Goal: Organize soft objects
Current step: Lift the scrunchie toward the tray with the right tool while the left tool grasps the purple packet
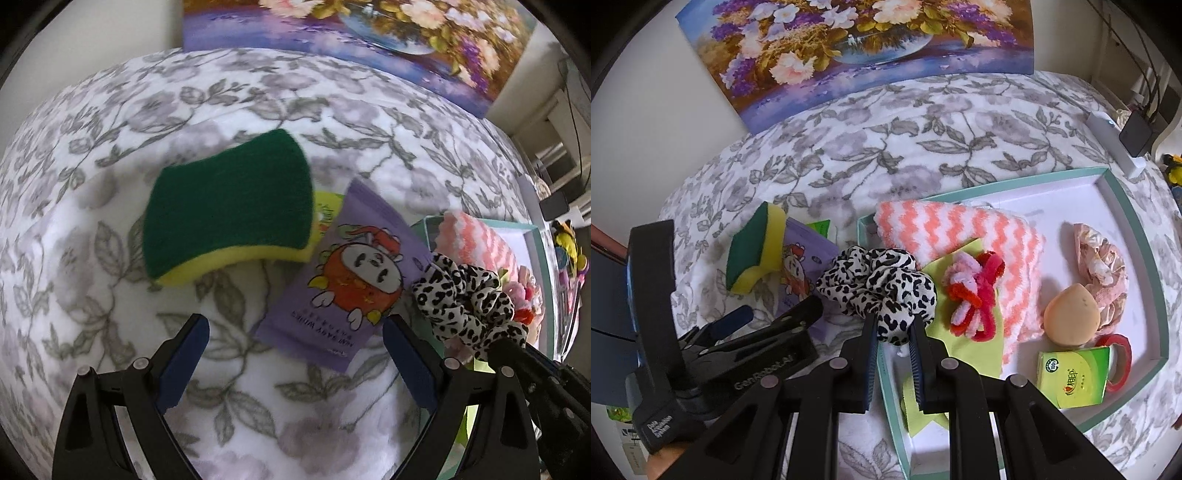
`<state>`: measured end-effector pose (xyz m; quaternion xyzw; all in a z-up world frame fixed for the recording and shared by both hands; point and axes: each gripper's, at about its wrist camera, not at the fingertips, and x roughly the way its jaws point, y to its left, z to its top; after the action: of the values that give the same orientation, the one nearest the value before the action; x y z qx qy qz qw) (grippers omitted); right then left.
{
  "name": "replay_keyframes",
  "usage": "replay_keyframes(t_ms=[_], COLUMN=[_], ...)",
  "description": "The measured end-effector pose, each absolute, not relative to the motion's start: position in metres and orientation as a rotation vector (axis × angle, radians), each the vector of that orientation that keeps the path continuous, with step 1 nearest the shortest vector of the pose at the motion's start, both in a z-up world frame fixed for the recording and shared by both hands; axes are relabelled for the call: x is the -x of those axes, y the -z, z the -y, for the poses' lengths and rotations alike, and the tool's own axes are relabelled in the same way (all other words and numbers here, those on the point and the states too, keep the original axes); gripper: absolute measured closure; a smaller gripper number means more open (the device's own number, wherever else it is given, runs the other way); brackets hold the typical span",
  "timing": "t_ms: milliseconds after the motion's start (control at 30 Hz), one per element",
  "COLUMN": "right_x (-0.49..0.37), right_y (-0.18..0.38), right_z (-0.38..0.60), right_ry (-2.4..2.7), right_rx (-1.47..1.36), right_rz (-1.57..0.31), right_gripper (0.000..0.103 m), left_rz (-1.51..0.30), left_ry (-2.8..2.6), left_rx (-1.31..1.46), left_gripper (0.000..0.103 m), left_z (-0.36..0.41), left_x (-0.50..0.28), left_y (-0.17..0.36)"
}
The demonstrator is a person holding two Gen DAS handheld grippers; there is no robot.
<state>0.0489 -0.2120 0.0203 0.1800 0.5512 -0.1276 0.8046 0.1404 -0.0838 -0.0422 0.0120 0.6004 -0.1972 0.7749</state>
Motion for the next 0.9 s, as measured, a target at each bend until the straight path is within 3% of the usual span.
replay_keyframes(t_ms=[100, 233, 433, 900], right_x=[-0.050, -0.050, -0.050, -0.043], right_y=[-0.019, -0.018, -0.018, -0.027], right_z=[0.212, 0.213, 0.214, 0.214], right_ry=[0.272, 0.271, 0.270, 0.255], right_rx=[-0.383, -0.387, -0.389, -0.393], right_rz=[-1.185, -1.188, -1.188, -1.157], right_gripper=[0.085, 0.085, 0.085, 0.085], left_rz=[-1.293, -1.292, -1.269, -1.174], left_ry=[0.428, 0.441, 0.449, 0.416], left_rx=[-0.048, -0.056, -0.035, -0.015], left_gripper=[0.008, 0.034, 0.050, 0.053], left_z=[0.091, 0.097, 0.098, 0.077], left_x=[-0.139, -0.136, -0.134, -0.128], left_y=[0.046, 0.048, 0.041, -0.010])
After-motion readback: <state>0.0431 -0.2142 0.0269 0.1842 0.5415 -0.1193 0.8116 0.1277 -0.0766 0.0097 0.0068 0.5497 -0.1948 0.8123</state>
